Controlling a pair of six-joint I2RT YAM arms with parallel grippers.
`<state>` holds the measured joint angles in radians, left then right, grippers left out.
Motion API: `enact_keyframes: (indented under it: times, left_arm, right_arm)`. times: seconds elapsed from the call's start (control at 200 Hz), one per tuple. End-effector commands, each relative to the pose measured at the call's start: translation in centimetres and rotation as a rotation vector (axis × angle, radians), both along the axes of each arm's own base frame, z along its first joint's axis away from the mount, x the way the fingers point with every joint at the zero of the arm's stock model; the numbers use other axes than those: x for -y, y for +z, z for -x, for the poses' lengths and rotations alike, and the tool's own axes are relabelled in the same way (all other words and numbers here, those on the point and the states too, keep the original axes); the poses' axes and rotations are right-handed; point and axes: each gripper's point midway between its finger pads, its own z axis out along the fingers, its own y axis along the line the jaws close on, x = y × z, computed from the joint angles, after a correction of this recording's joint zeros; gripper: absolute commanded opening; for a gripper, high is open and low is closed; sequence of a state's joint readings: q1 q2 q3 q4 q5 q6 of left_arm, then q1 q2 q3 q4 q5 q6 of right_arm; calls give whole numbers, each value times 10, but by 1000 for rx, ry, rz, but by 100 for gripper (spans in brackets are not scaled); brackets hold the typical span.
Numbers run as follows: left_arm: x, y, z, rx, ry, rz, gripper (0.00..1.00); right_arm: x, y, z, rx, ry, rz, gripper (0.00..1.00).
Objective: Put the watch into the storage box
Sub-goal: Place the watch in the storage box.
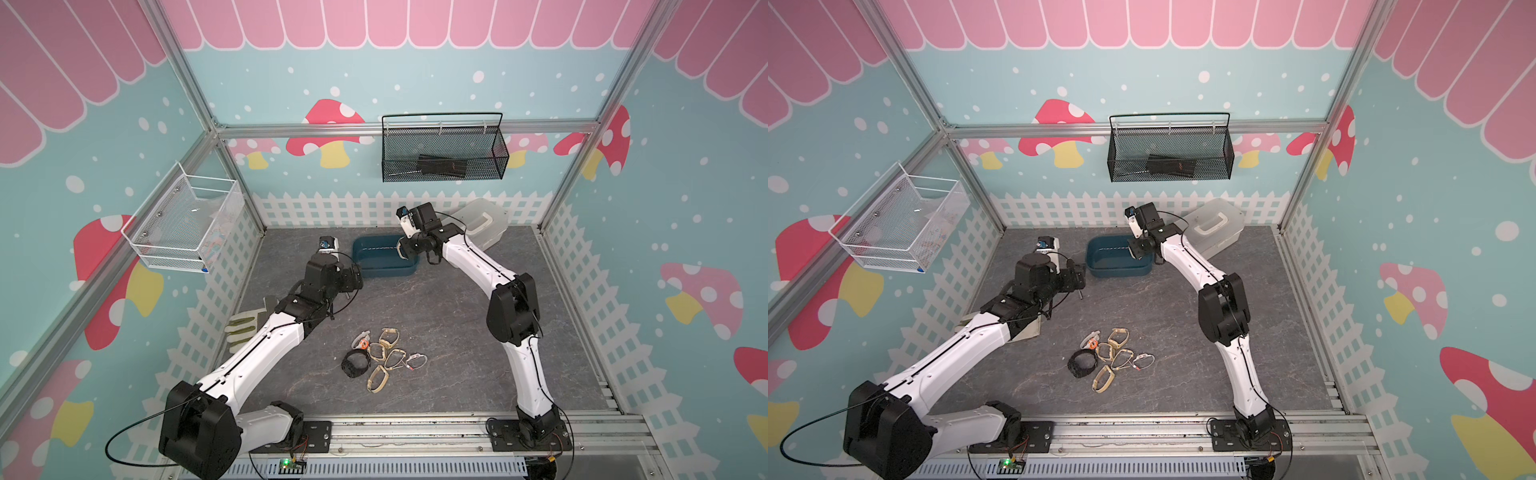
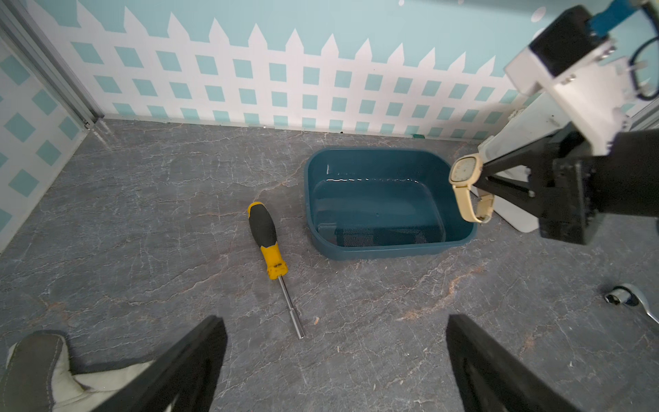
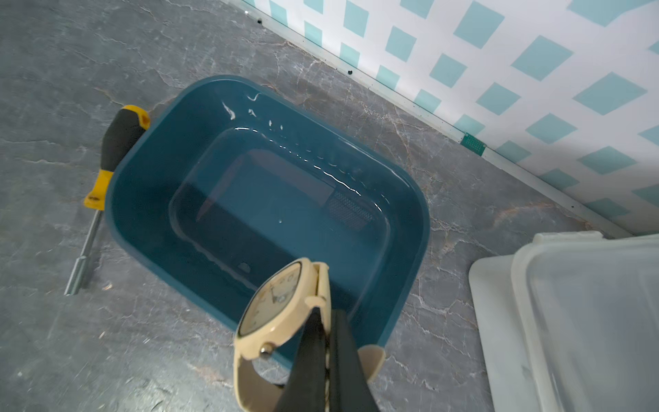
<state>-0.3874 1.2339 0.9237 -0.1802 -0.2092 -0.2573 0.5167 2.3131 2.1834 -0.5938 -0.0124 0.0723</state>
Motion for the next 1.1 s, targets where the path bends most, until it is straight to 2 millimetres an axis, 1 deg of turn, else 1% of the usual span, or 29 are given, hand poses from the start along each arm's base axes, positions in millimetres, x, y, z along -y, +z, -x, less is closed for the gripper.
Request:
enact_keyframes:
  times: [0.0,0.04,0.175,0.275,0.425,0.51,0.65,0.76,0.931,1.026,1.096]
  left_arm:
    - [1,5,2,24,-6,-9,99]
    - [2,5,2,24,-10,-9,99]
    - [5,6,3,25,-17,-9,99]
    - [5,5,2,23,-18,-12,99]
    - [8,5,1,23,-33,-6,99]
    - [10,6,1,25,-43,-2,99]
    - [12,5,0,26,-49,-2,99]
    - [11,3,1,22,-49,-3,99]
    - [11,3,1,19,-48,-7,99]
    - [11,3,1,21,-49,-6,99]
    - [11,4,1,24,-49,-7,99]
  right_arm:
    - [-3,9,-18,44,-28,-9,0]
    - [-3,7,-23,52,-35,-6,0]
    - [-7,-11,-37,64,-40,21,0]
    - [-9,-25,-45,66,-38,38,0]
    - [-13,-37,-54,75,-36,47,0]
    - [-15,-48,-56,66,-27,53,0]
    - [-18,-71,-57,45,-7,71,0]
    - [-16,-83,-59,39,-8,91,0]
    - [-17,-96,-59,27,-1,103,0]
    - [-16,-102,-59,22,-2,111,0]
    - [-16,-103,-59,22,-1,113,2]
